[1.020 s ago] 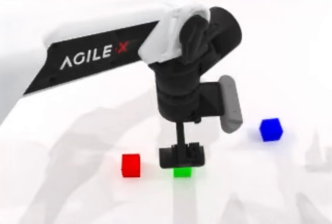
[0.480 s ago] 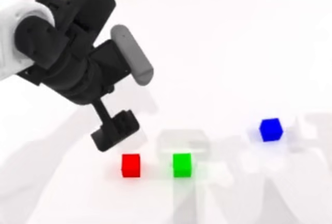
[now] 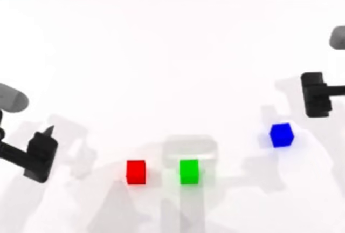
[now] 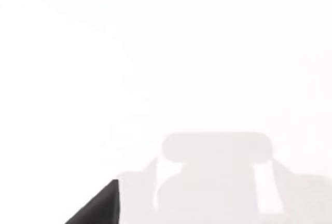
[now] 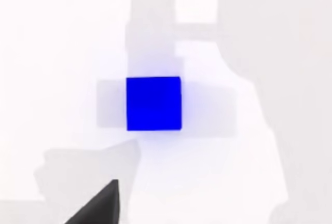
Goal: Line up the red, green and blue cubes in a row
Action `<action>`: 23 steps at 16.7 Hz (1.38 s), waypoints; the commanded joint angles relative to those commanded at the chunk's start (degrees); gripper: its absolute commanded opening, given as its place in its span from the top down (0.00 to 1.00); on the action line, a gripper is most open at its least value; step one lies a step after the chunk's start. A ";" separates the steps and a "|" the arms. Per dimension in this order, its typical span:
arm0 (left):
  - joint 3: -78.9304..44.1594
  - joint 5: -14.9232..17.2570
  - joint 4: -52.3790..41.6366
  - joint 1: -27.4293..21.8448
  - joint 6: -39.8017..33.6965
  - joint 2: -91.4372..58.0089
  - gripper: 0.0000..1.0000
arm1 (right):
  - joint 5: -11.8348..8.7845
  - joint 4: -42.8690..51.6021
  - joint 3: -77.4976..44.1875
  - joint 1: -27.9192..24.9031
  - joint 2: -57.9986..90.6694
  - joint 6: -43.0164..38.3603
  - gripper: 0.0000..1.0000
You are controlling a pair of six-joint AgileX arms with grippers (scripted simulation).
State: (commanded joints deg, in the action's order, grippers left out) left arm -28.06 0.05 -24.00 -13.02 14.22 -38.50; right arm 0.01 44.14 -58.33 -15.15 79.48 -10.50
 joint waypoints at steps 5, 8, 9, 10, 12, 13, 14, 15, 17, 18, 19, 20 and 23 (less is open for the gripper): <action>18.53 -0.03 14.42 9.15 -8.90 25.07 0.00 | -0.07 11.83 -16.34 -4.27 20.99 -2.81 0.00; 25.21 -0.04 20.83 12.62 -12.52 34.49 0.00 | 0.00 16.23 -23.09 -5.93 29.41 -3.93 0.00; 26.58 -0.05 22.30 13.35 -13.32 36.40 0.00 | 0.02 17.12 -24.50 -6.27 31.00 -4.17 0.00; 27.50 -0.05 23.35 13.86 -13.88 37.71 0.00 | 0.04 17.77 -25.56 -6.52 32.13 -4.34 0.00; 28.06 -0.05 24.00 14.17 -14.22 38.50 0.00 | 0.05 18.13 -26.15 -6.66 32.73 -4.44 0.00; 28.06 -0.05 24.00 14.17 -14.22 38.50 0.00 | 0.05 18.13 -26.15 -6.66 32.73 -4.44 0.00; 28.06 -0.05 24.00 14.17 -14.22 38.50 0.00 | 0.05 18.13 -26.15 -6.66 32.73 -4.44 0.00; 28.06 -0.05 24.00 14.17 -14.22 38.50 0.00 | 0.05 18.13 -26.15 -6.66 32.73 -4.44 0.00; 28.06 -0.05 24.00 14.17 -14.22 38.50 0.00 | 0.04 17.89 -25.95 -6.42 32.78 -4.38 0.00; 28.06 -0.05 24.00 14.17 -14.22 38.50 0.00 | 0.05 17.12 -25.35 -6.48 33.07 -4.34 0.00; 28.06 -0.05 24.00 14.17 -14.22 38.50 0.00 | 0.06 15.74 -24.43 -6.52 33.61 -4.33 0.00; 28.06 -0.05 24.00 14.17 -14.22 38.50 0.00 | 0.07 13.77 -23.27 -6.56 34.38 -4.35 0.00; 28.06 -0.05 24.00 14.17 -14.22 38.50 0.00 | 0.08 5.89 -19.06 -6.65 37.23 -4.51 0.00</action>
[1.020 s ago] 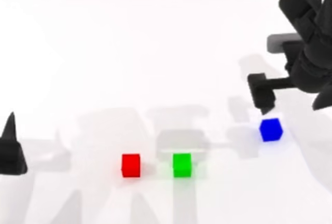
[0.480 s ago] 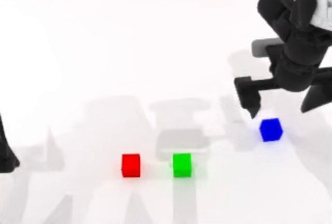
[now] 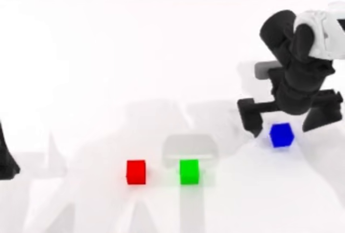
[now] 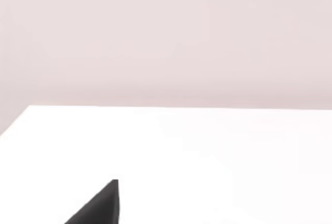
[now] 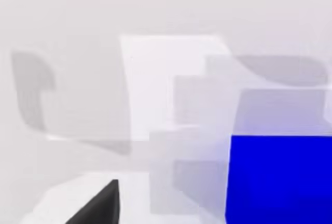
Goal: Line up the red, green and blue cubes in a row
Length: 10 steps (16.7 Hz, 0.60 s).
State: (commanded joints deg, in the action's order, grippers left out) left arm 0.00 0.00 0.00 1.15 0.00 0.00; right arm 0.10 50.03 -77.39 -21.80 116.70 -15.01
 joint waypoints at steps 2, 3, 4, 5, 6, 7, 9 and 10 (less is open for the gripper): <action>0.00 0.00 0.00 0.00 0.00 0.00 0.00 | 0.01 -3.30 2.14 -0.07 1.54 -0.09 0.00; 0.00 0.00 0.00 0.00 0.00 0.00 0.00 | 0.01 -4.03 2.64 -0.10 1.98 -0.12 0.00; 0.00 0.00 0.00 0.00 0.00 0.00 0.00 | 0.02 -4.18 2.75 -0.11 2.08 -0.12 0.00; 0.00 0.00 0.00 0.00 0.00 0.00 0.00 | 0.02 -4.18 2.75 -0.11 2.08 -0.12 0.00; 0.00 0.00 0.00 0.00 0.00 0.00 0.00 | 0.02 -4.18 2.75 -0.11 2.08 -0.12 0.00; 0.00 0.00 0.00 0.00 0.00 0.00 0.00 | 0.02 -4.18 2.75 -0.11 2.08 -0.12 0.00; 0.00 0.00 0.00 0.00 0.00 0.00 0.00 | 0.02 -4.18 2.75 -0.11 2.08 -0.12 0.15; 0.00 0.00 0.00 0.00 0.00 0.00 0.00 | 0.02 -4.18 2.75 -0.11 2.08 -0.12 0.23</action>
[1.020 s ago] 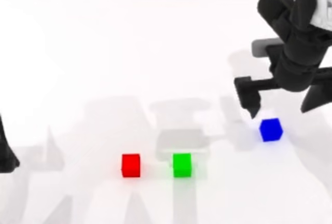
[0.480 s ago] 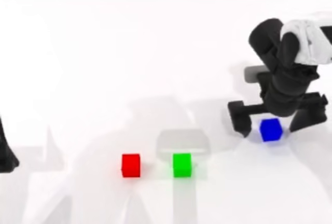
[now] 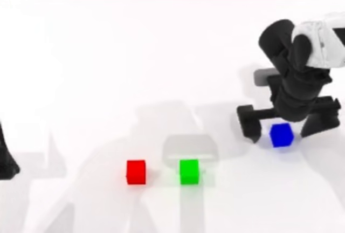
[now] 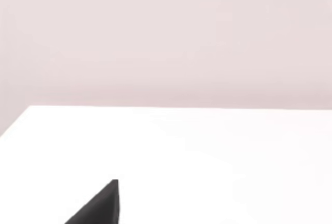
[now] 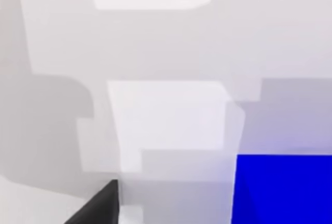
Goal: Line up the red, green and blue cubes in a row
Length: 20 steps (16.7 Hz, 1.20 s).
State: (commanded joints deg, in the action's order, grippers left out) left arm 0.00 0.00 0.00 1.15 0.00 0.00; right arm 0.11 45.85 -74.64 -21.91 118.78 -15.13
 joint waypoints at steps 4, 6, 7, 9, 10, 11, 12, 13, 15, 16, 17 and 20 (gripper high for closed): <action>0.00 0.00 0.00 0.00 0.00 0.00 0.00 | 0.00 0.00 0.00 0.00 0.00 0.00 0.53; 0.00 0.00 0.00 0.00 0.00 0.00 0.00 | 0.00 0.00 0.00 0.00 0.00 0.00 0.68; 0.00 0.00 0.00 0.00 0.00 0.00 0.00 | 0.00 0.00 0.00 0.00 0.00 0.00 0.75; 0.00 0.00 0.00 0.00 0.00 0.00 0.00 | 0.00 0.00 0.00 0.00 0.00 0.00 0.90; 0.00 0.00 0.00 0.00 0.00 0.00 0.00 | 0.00 0.00 0.00 0.00 0.00 0.00 0.98; 0.00 0.00 0.00 0.00 0.00 0.00 0.00 | 0.00 0.00 0.00 0.00 0.00 0.00 1.00; 0.00 0.00 0.00 0.00 0.00 0.00 0.00 | 0.00 0.00 0.00 0.00 0.00 0.00 1.00; 0.00 0.00 0.00 0.00 0.00 0.00 0.00 | 0.00 0.00 0.00 0.00 0.00 0.00 1.00; 0.00 0.00 0.00 0.00 0.00 0.00 0.00 | 0.00 0.00 0.00 0.00 0.00 0.00 1.00; 0.00 0.00 0.00 0.00 0.00 0.00 0.00 | 0.00 0.00 0.00 0.00 0.00 0.00 1.00; 0.00 0.00 0.00 0.00 0.00 0.00 0.00 | 0.00 0.00 0.00 0.00 0.00 0.00 1.00; 0.00 0.00 0.00 0.00 0.00 0.00 0.00 | 0.35 0.75 -0.70 0.10 -1.40 0.19 1.00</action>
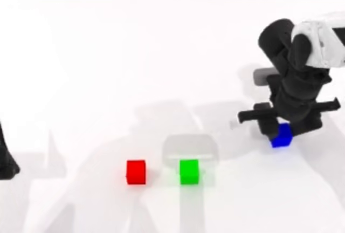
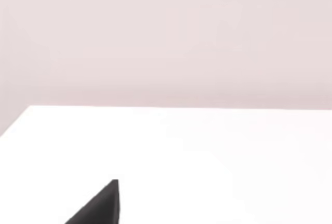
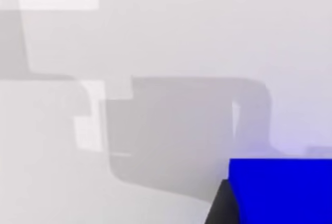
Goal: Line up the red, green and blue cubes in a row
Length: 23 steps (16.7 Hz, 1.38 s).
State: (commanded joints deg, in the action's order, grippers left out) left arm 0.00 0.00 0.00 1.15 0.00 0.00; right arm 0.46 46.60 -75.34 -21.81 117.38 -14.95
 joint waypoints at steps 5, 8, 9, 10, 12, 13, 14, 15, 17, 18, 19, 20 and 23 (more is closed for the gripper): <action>0.00 0.00 0.00 0.00 0.00 0.00 0.00 | 0.01 9.36 -5.53 -0.27 -3.04 0.00 1.00; 0.00 0.00 0.00 0.00 0.00 0.00 0.00 | -0.04 13.96 -8.52 -0.44 -5.25 0.13 1.00; 0.00 0.00 0.00 0.00 0.00 0.00 0.00 | -0.04 14.27 -8.74 -0.45 -5.50 0.16 1.00; 0.00 0.00 0.00 0.00 0.00 0.00 0.00 | -0.04 14.27 -8.74 -0.45 -5.50 0.16 1.00; 0.00 0.00 0.00 0.00 0.00 0.00 0.00 | -0.06 14.12 -8.61 -0.17 -5.29 0.07 1.00; 0.00 0.00 0.00 0.00 0.00 0.00 0.00 | -0.06 14.15 -8.60 -0.30 -5.31 -0.09 1.00; 0.00 0.00 0.00 0.00 0.00 0.00 0.00 | -0.04 14.29 -8.55 -0.94 -5.45 -0.85 1.00; 0.00 0.00 0.00 0.00 0.00 0.00 0.00 | 0.00 14.49 -8.43 -1.99 -5.74 -2.22 1.00; 0.00 0.00 0.00 0.00 0.00 0.00 0.00 | 0.10 15.05 -7.90 -4.97 -6.70 -6.45 1.00; 0.00 0.00 0.00 0.00 0.00 0.00 0.00 | 0.16 15.38 -7.47 -6.78 -7.34 -9.14 1.00; 0.00 0.00 0.00 0.00 0.00 0.00 0.00 | 0.20 15.74 -6.98 -8.71 -8.03 -12.11 1.00; 0.00 0.00 0.00 0.00 0.00 0.00 0.00 | 0.24 16.10 -6.51 -10.69 -8.71 -15.15 1.00; 0.00 0.00 0.00 0.00 0.00 0.00 0.00 | 0.35 16.82 -5.26 -15.93 -10.86 -22.63 1.00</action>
State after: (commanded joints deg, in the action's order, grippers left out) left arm 0.00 0.00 0.00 1.15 0.00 0.00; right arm 0.81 63.42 -80.60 -37.74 106.52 -37.58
